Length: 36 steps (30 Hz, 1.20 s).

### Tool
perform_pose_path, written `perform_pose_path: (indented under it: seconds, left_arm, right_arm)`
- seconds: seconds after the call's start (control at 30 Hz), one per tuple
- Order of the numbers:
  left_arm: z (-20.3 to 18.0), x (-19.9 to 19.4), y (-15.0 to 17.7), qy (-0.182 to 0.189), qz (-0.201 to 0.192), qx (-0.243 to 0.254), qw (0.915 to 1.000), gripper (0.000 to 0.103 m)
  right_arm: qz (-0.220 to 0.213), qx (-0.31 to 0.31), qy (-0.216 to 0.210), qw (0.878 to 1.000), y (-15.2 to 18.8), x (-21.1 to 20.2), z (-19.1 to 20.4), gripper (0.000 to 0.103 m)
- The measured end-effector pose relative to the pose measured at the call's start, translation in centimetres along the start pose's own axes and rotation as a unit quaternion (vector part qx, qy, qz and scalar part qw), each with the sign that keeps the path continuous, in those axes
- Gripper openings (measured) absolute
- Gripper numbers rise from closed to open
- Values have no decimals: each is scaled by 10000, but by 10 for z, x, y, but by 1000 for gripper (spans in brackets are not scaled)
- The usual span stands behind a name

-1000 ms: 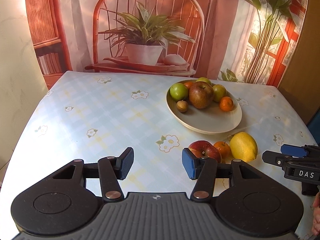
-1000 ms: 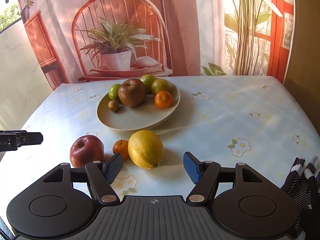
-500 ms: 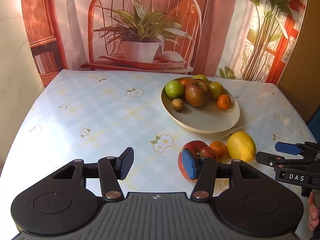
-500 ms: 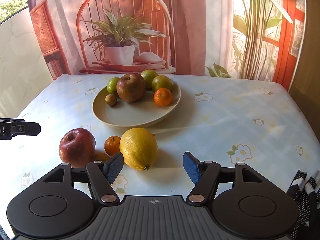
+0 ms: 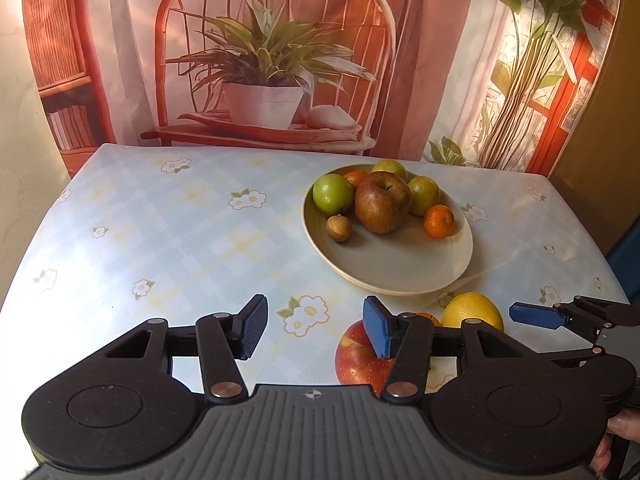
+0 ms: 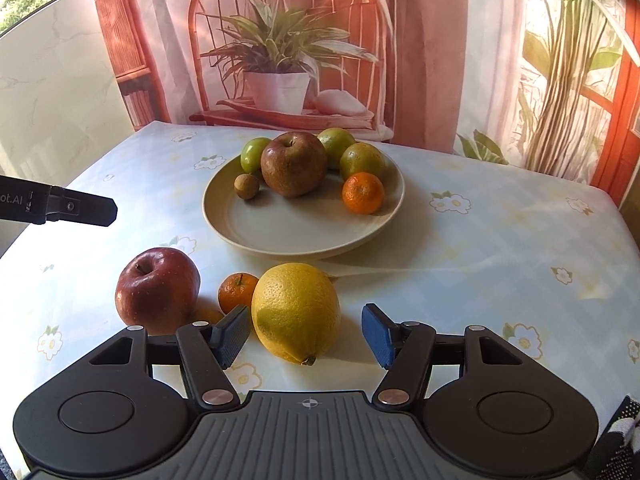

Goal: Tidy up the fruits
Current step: 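Close the right gripper on the yellow lemon while the left gripper clamps it too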

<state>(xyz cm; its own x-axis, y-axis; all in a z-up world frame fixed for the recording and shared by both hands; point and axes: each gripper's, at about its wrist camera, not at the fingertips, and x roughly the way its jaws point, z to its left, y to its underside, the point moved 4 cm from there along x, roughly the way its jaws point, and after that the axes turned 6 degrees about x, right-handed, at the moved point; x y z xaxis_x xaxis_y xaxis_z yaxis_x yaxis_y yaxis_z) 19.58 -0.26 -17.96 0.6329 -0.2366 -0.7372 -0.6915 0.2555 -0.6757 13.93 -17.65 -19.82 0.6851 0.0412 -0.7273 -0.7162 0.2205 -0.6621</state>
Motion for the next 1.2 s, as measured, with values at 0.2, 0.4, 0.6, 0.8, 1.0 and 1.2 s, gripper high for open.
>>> perform_pose_path:
  seconds: [0.2,0.4,0.6,0.8,1.0,1.2]
  left_arm:
    - [-14,13,-13,481,103,149,9987,55]
    - [-32,26,-18,797,238,351,9959,54]
    - [-56,43,-20,1464,350,387,9878,47]
    - [-74,63,-22,1977,588,270,9781,46]
    - [-79,79,-14,2209,812,-46,9719,42]
    - [-81,85,-8,2418,907,-184,9659,37]
  right_arm:
    - [118,-15,-201,9997,2,5,1,45]
    - [63,-54,-246,9997,11,-1,-1,44]
    - [26,9,-279,9996,17,-5,-5,44]
    - [22,47,-264,9996,18,-6,-4,44]
    - [5,116,-256,9996,19,-6,-5,44]
    - [6,145,-245,9996,19,-5,-6,44]
